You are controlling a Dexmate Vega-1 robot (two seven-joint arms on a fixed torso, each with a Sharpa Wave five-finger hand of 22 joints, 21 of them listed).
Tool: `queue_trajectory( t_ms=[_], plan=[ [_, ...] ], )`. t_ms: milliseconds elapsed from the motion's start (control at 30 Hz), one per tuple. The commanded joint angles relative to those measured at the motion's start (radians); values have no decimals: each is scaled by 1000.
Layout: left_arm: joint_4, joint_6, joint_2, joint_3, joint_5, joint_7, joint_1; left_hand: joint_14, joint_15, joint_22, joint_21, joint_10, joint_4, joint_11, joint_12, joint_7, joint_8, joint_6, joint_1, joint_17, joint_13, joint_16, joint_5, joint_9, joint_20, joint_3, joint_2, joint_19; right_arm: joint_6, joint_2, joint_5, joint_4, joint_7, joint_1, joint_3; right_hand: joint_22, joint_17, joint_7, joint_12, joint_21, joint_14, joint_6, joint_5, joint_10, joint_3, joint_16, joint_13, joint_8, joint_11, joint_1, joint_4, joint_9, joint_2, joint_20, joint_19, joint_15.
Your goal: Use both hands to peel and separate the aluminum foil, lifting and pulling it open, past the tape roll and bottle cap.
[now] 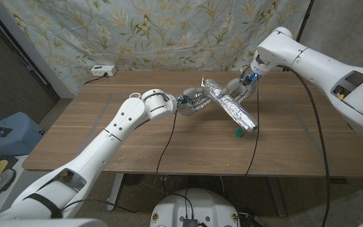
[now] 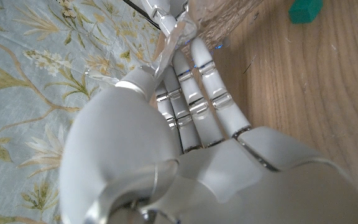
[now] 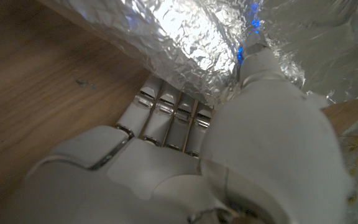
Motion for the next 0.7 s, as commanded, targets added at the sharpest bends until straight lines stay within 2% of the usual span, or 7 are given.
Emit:
queue_trajectory(
  t_ms=[33, 333, 500, 700],
  plan=[
    [-1, 2, 21, -11, 4, -31, 6, 1, 3, 4, 8, 32, 4, -34, 1, -1, 3, 7, 3, 6, 28, -1, -1, 7, -2, 8, -4, 0, -83, -11, 115, -2, -93, -59, 108, 3, 2, 22, 5, 9, 15, 25, 6, 1, 8, 5, 17, -2, 6, -10, 9, 5, 159, -1, 14, -23],
    [3, 12, 32, -16, -4, -46, 4, 0, 1, 4, 13, 34, 6, -33, -1, -4, 3, 7, -1, 9, 28, -4, -1, 8, -1, 9, -4, -3, -105, -28, 175, -7, -131, -85, 163, 3, -1, 28, 5, 15, 16, 21, 7, -3, 7, 2, 18, -4, 12, -14, 11, 9, 161, 3, 27, -19],
    [9, 15, 33, -17, -7, -54, 3, 0, 4, 4, 17, 36, 5, -34, 0, -3, 2, 7, 0, 10, 30, -6, -1, 7, -2, 10, -5, -4, -124, -30, 216, 2, -160, -111, 213, 2, 0, 30, 6, 20, 18, 17, 8, -5, 6, 2, 20, -6, 16, -19, 13, 11, 163, 8, 38, -17],
    [20, 18, 34, -19, -9, -65, -1, 2, 0, 3, 20, 32, 5, -35, -2, -3, 2, 9, -2, 10, 32, -8, -1, 7, -4, 10, -6, -6, -125, -54, 351, 13, -244, -134, 244, 2, -1, 32, 6, 27, 25, 14, 10, -5, 6, 2, 20, -8, 15, -22, 14, 14, 165, 7, 56, -14]
  ],
)
